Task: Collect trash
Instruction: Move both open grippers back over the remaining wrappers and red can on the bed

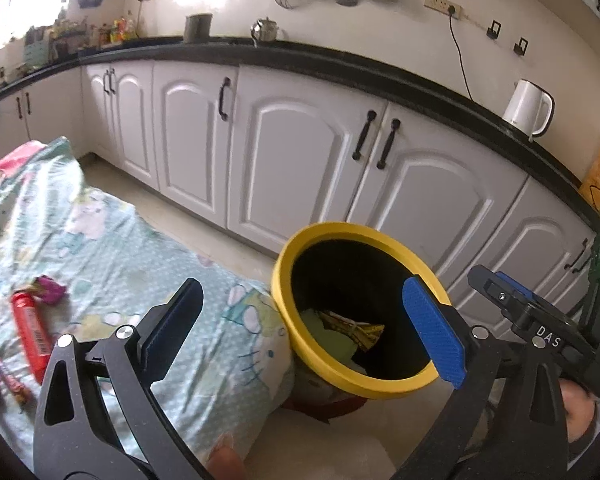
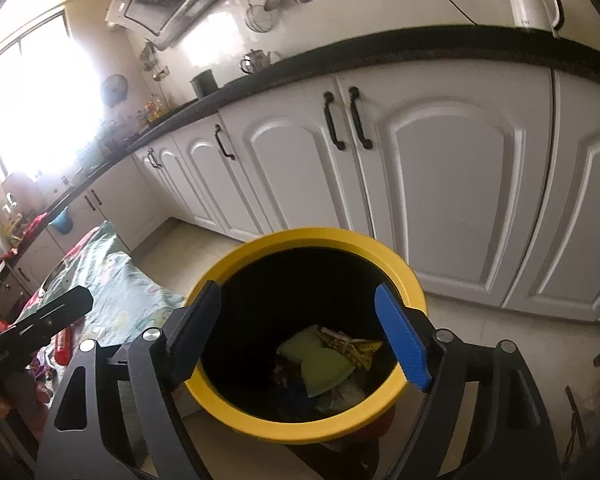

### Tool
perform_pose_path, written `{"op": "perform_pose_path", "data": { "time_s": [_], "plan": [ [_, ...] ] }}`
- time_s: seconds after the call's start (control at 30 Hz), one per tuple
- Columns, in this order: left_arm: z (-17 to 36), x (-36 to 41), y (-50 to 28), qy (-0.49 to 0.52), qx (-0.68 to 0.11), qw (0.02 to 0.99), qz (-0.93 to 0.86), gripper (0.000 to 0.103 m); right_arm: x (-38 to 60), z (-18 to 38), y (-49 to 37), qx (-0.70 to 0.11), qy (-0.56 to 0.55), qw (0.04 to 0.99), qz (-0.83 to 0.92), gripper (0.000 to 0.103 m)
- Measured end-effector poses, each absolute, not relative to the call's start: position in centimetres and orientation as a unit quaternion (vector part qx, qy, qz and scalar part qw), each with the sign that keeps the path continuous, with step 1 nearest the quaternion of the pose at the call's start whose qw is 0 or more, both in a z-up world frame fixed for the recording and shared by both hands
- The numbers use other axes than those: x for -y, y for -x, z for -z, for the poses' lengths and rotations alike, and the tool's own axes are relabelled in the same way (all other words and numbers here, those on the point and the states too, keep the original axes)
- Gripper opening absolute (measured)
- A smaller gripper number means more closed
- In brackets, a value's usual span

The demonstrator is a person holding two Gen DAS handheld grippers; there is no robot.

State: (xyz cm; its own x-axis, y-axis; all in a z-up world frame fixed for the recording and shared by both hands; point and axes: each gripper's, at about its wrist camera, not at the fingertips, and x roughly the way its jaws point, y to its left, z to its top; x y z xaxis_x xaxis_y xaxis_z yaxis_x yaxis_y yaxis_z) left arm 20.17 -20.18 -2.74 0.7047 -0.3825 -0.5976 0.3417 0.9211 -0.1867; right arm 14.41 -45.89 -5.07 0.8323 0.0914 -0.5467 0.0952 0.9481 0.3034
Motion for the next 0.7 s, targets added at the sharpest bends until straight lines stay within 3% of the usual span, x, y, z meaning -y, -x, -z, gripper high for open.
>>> {"op": "perform_pose_path", "data": {
  "time_s": [0.7],
  "plan": [
    [0.1, 12.6, -17.2, 0.042, -0.276, 0.954, 0.109, 0.092, 39.6, 2.6, -13.7, -0.273, -0.113, 0.953, -0.068, 0.082]
  ]
}}
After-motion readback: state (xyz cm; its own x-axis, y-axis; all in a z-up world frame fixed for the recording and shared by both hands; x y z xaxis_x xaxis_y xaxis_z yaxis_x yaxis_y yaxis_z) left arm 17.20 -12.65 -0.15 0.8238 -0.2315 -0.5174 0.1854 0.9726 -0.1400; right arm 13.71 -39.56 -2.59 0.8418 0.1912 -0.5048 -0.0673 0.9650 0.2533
